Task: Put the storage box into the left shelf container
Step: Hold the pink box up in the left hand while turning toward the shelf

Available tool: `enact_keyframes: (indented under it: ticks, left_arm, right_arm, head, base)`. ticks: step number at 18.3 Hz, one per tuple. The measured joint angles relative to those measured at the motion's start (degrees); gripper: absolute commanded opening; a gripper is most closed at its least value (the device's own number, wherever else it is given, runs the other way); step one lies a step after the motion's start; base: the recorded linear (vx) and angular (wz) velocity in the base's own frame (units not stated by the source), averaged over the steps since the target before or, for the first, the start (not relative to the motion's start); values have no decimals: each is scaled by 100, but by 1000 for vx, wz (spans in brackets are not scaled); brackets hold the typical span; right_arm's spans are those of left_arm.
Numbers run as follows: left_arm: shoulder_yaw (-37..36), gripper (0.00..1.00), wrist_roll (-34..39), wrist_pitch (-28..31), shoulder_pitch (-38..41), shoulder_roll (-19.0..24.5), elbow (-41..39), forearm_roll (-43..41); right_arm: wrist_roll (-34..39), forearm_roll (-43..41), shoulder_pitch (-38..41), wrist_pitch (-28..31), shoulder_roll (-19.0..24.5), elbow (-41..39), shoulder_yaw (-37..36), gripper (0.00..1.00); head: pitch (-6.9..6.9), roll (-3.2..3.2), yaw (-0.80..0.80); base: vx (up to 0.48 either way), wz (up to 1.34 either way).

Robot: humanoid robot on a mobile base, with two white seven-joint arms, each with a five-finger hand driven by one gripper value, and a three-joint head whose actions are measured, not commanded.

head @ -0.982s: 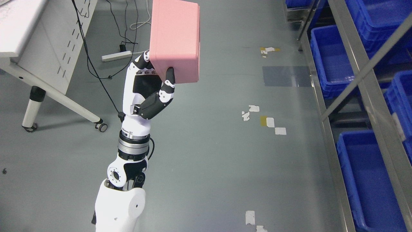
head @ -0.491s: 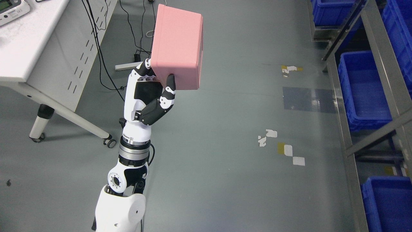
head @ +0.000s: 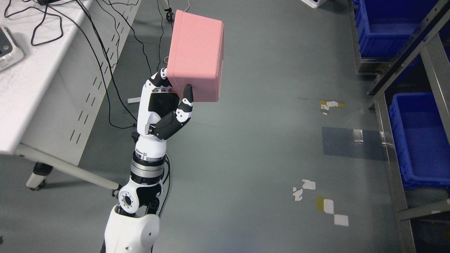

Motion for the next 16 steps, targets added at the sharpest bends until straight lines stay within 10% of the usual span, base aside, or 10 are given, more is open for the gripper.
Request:
enact_keyframes:
  ticks: [16]
  left_arm:
    - [-113, 5, -360, -84, 321, 0, 60, 2]
  right_arm:
    - [-41, 0, 0, -6, 0, 0, 0, 100]
  head:
    - [0, 0, 0]
  base:
    - [458, -75]
